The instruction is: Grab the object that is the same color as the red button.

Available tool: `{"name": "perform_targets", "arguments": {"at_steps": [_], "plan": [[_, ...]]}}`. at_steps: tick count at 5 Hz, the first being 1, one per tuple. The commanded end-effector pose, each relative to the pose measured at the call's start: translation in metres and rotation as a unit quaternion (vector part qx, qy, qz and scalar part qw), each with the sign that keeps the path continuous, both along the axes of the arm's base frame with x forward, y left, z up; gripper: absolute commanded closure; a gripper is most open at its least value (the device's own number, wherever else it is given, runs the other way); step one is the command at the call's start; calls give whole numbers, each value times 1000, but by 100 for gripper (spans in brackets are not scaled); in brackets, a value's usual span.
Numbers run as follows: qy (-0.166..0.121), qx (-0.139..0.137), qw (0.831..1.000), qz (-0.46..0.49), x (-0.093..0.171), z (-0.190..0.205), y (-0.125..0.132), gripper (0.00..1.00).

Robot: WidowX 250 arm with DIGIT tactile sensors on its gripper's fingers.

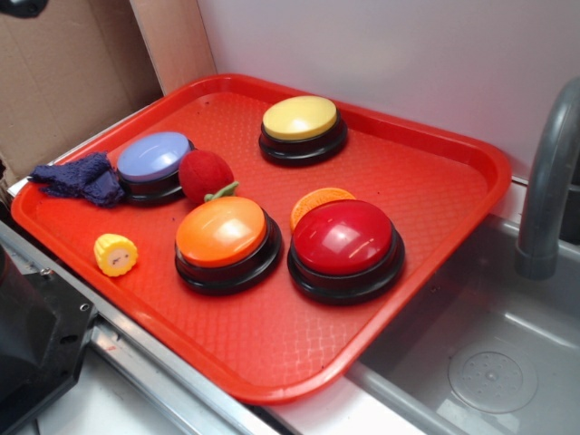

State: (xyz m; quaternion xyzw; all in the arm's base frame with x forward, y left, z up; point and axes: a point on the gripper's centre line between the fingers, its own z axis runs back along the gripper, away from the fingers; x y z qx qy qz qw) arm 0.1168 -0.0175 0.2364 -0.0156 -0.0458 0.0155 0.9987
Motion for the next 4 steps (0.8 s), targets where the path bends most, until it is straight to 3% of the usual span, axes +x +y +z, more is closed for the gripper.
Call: {"name": "perform_targets", "arguments": {"at_steps": [1,4], "plan": [[0,0,1000,0,0,0,0,0],[-35,-54,984,163,25,-25,7,0]]}}
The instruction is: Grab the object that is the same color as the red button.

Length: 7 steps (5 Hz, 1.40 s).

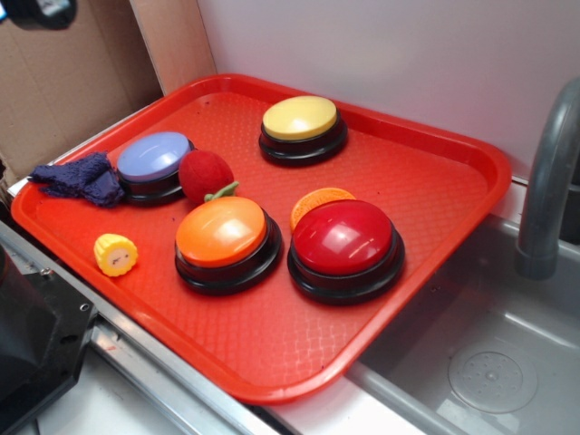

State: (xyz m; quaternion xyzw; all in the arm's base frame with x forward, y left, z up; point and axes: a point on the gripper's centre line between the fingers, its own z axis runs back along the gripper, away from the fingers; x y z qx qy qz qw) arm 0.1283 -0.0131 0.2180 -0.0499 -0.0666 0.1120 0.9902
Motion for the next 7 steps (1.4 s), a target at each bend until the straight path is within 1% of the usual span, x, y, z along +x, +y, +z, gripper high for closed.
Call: {"name": "perform_targets", "arguments": {"at_steps": [1,2,3,4,5,6,7], "plan": [[-26,-20,990,140,33,-27,7,0],[-26,-24,981,189,49,-47,10,0],[-22,-20,972,232,64,-73,14,0],[-14,-21,959,281,75,-95,16,0],[-14,-21,948,319,83,-113,19,0],[-14,-17,926,378,91,-130,23,0],[-14,-21,911,411,93,-145,26,0]]}}
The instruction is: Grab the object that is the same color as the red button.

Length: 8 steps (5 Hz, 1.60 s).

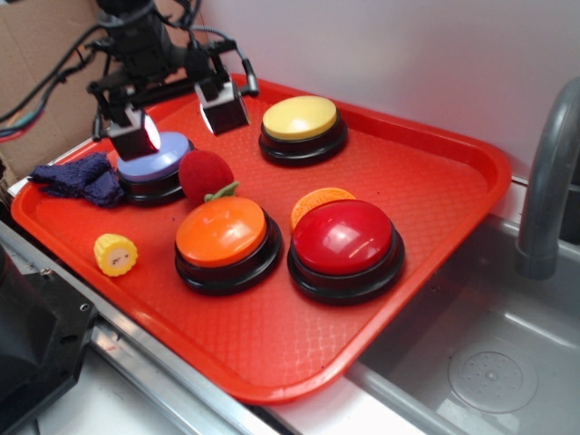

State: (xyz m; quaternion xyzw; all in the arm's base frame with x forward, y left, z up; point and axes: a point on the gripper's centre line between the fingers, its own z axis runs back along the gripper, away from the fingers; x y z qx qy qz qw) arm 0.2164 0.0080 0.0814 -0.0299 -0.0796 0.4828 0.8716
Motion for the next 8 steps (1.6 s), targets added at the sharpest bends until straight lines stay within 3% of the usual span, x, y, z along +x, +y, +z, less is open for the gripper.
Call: {"name": "perform_targets", "arguments": {"at_steps": [1,3,4,5,6,7,8], "plan": [[-14,-3,999,47,8,-24,7,0],[-13,2,998,67,11,-42,12,0],[2,-14,998,68,13,-48,18,0],[-2,-14,997,75,13,-49,21,0],[-8,-14,996,87,12,-49,22,100],[-11,-15,998,61,11,-44,19,100],[-1,-14,1000,-25,14,-37,15,100]]}}
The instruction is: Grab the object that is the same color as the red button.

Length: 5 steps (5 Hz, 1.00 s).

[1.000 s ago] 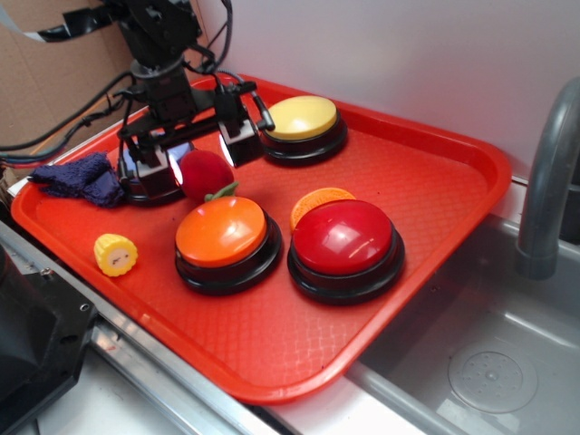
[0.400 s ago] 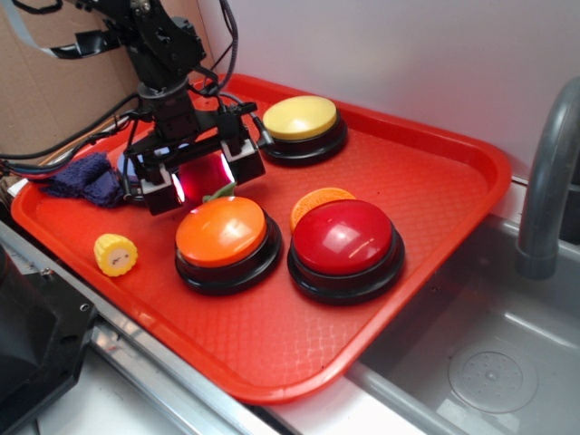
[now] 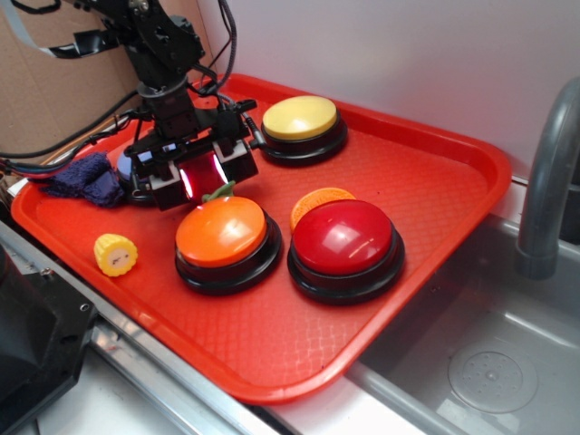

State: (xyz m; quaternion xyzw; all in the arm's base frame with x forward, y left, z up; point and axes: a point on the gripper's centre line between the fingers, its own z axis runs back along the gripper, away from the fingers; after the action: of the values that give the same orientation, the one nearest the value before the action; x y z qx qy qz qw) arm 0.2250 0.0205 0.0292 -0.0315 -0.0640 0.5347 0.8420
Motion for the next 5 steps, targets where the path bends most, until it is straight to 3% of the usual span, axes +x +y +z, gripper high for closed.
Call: {"name": "perform_targets", "arguments": {"at_steps": [1,3,5], "plan": [[11,-2,989,-146,7,24,-1,100],[35,31,950,-308,6,79,-15,100],[15,32,903,-429,-11,128,-19,100]]}}
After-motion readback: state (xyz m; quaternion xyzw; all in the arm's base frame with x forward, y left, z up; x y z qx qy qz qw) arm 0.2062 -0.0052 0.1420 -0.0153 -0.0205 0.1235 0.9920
